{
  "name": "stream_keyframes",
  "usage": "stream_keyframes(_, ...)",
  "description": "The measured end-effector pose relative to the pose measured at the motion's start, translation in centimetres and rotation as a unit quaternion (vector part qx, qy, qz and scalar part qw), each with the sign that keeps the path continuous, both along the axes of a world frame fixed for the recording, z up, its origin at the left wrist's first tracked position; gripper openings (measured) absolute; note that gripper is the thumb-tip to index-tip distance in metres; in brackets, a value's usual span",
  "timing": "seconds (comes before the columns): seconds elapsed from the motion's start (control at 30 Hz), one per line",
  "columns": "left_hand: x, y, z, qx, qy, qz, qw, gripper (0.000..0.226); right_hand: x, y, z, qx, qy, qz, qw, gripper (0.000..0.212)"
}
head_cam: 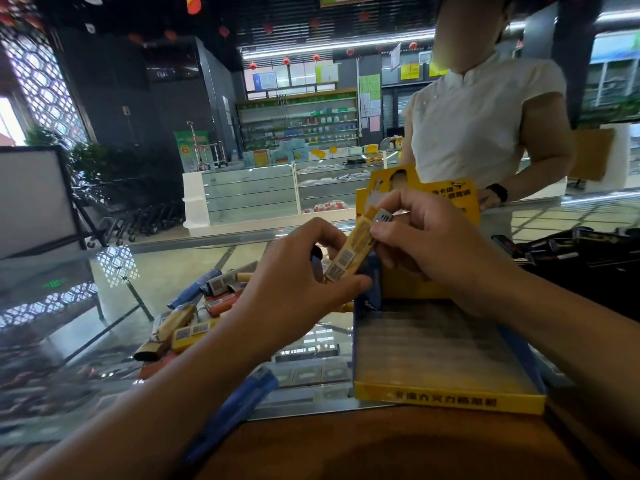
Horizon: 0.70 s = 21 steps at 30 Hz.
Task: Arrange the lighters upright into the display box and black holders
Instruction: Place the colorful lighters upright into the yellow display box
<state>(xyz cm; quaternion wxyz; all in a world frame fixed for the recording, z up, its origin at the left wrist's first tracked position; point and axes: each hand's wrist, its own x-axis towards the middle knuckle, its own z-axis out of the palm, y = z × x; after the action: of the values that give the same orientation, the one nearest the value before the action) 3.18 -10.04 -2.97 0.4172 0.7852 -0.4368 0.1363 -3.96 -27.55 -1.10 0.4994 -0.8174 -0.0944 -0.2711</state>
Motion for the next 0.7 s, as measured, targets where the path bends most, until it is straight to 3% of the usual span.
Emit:
stream_keyframes(0.1, 0.2, 0.2, 0.0, -0.016, -0.016, 0.005, 1.000, 0.019, -0.1, 0.2, 0.0, 0.009, -0.008, 0.017, 1.000, 0.013)
stream_keyframes(0.3, -0.1, 0.0, 0.2, -0.019, 0.051, -0.076, 0.996, 0.011, -0.4, 0.1, 0.0, 0.015, -0.062, 0.043, 0.997, 0.022)
stream_keyframes(0.4, -0.1, 0.0, 0.2, -0.009, 0.042, -0.101, 0.994, 0.031, 0.0, -0.4, 0.1, -0.015, -0.086, 0.006, 0.996, 0.015)
stream_keyframes(0.53, -0.2, -0.1, 0.2, 0.000, 0.060, -0.115, 0.992, 0.036, 0.0, -1.0, 0.0, -0.026, -0.094, 0.010, 0.995, 0.010)
stream_keyframes(0.7, -0.5, -0.2, 0.1, 0.004, 0.074, -0.124, 0.989, 0.016, 0.0, -1.0, -0.2, -0.059, -0.099, 0.014, 0.993, 0.023)
